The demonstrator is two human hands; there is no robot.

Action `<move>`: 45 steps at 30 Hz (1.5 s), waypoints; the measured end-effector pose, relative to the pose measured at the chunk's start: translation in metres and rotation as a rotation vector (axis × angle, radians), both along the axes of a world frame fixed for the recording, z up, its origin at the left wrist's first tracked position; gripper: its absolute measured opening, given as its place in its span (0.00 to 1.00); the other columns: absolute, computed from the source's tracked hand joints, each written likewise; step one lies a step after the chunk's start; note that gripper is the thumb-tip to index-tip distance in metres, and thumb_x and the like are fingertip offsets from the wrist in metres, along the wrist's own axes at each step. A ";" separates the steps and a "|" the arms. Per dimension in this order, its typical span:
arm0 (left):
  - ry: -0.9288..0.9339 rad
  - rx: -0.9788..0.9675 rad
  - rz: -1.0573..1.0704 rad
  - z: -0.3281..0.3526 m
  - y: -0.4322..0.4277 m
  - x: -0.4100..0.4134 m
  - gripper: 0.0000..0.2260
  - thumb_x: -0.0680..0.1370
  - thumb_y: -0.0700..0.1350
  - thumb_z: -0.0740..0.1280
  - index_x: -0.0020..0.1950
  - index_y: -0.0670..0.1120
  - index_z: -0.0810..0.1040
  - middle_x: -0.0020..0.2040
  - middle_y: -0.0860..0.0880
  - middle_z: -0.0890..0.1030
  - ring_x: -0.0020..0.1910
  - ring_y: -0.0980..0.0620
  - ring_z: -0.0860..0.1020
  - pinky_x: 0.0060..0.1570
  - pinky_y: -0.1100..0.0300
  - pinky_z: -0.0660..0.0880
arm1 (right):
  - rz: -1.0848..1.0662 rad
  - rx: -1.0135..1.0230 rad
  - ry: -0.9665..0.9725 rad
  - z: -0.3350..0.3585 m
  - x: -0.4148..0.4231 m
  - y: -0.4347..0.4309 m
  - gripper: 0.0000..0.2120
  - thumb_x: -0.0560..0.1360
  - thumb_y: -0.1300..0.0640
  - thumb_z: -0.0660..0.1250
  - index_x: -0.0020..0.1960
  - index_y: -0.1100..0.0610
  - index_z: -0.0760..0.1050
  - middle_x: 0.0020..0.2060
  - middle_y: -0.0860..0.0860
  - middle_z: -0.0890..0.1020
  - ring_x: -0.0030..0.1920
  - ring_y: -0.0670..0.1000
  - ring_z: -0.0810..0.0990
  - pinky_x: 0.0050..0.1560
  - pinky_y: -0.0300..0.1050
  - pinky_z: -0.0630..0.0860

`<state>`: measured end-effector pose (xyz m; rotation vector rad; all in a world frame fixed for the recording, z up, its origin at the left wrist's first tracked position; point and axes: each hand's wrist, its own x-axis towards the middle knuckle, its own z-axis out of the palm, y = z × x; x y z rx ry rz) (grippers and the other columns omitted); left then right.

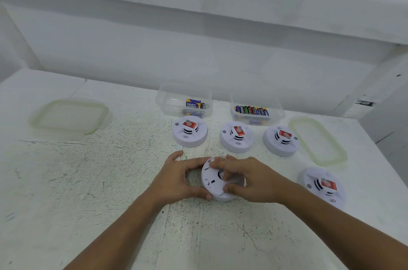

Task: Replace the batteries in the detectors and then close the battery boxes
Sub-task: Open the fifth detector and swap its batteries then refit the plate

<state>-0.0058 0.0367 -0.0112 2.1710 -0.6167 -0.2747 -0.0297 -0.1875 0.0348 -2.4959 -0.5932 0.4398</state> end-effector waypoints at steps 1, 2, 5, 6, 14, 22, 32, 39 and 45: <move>0.003 -0.004 0.006 0.001 0.000 0.000 0.35 0.59 0.56 0.81 0.61 0.69 0.69 0.49 0.81 0.72 0.58 0.87 0.51 0.63 0.77 0.41 | 0.000 0.007 0.002 -0.003 -0.001 0.000 0.25 0.74 0.52 0.68 0.70 0.46 0.69 0.71 0.40 0.68 0.70 0.44 0.67 0.72 0.40 0.62; 0.006 -0.006 0.012 0.002 -0.001 -0.001 0.36 0.59 0.56 0.81 0.62 0.68 0.69 0.51 0.78 0.73 0.58 0.88 0.50 0.63 0.77 0.41 | 0.002 0.012 0.005 -0.006 -0.001 -0.001 0.25 0.74 0.52 0.68 0.70 0.46 0.68 0.71 0.40 0.67 0.71 0.46 0.66 0.73 0.43 0.61; 0.002 -0.008 0.009 0.002 -0.001 -0.002 0.36 0.59 0.55 0.81 0.64 0.65 0.71 0.55 0.72 0.74 0.58 0.87 0.51 0.64 0.75 0.44 | -0.001 0.018 0.008 -0.014 -0.004 -0.002 0.26 0.75 0.49 0.65 0.72 0.45 0.65 0.71 0.40 0.67 0.73 0.48 0.64 0.73 0.51 0.62; -0.002 -0.007 0.008 0.002 -0.002 -0.002 0.36 0.59 0.56 0.81 0.64 0.64 0.71 0.55 0.72 0.74 0.58 0.87 0.52 0.65 0.74 0.44 | -0.006 0.025 0.003 -0.016 -0.005 -0.001 0.26 0.75 0.49 0.65 0.72 0.45 0.65 0.71 0.41 0.68 0.73 0.48 0.63 0.73 0.52 0.62; -0.006 -0.030 0.010 0.001 -0.003 -0.002 0.35 0.58 0.56 0.81 0.60 0.68 0.70 0.52 0.71 0.76 0.58 0.86 0.55 0.65 0.75 0.42 | -0.049 0.062 -0.022 -0.022 -0.009 0.002 0.24 0.76 0.51 0.64 0.71 0.47 0.67 0.69 0.43 0.71 0.75 0.48 0.60 0.75 0.50 0.59; 0.034 0.018 0.051 -0.013 0.000 0.004 0.37 0.50 0.74 0.72 0.59 0.74 0.69 0.54 0.75 0.75 0.72 0.60 0.55 0.71 0.62 0.46 | -0.113 0.098 -0.060 -0.023 -0.018 0.008 0.26 0.76 0.53 0.64 0.73 0.45 0.63 0.71 0.46 0.69 0.75 0.45 0.57 0.76 0.46 0.54; 0.041 0.068 0.031 -0.009 0.000 0.004 0.41 0.47 0.77 0.67 0.59 0.74 0.65 0.56 0.76 0.69 0.71 0.59 0.50 0.71 0.61 0.46 | -0.184 0.091 -0.139 -0.027 -0.027 0.017 0.22 0.77 0.55 0.63 0.71 0.52 0.67 0.64 0.52 0.76 0.75 0.44 0.59 0.76 0.44 0.53; 0.047 0.040 0.027 0.000 0.001 -0.003 0.38 0.55 0.66 0.76 0.62 0.70 0.65 0.53 0.77 0.66 0.62 0.71 0.52 0.68 0.66 0.44 | -0.221 0.061 -0.153 -0.022 -0.038 0.022 0.25 0.80 0.53 0.60 0.75 0.48 0.58 0.68 0.38 0.64 0.73 0.36 0.50 0.70 0.27 0.42; 0.027 -0.009 -0.003 0.001 0.001 -0.006 0.37 0.60 0.64 0.75 0.66 0.63 0.69 0.56 0.72 0.71 0.54 0.89 0.51 0.67 0.69 0.41 | -0.269 0.101 -0.119 -0.026 -0.052 0.013 0.32 0.72 0.55 0.60 0.74 0.44 0.56 0.70 0.37 0.64 0.74 0.34 0.43 0.71 0.33 0.50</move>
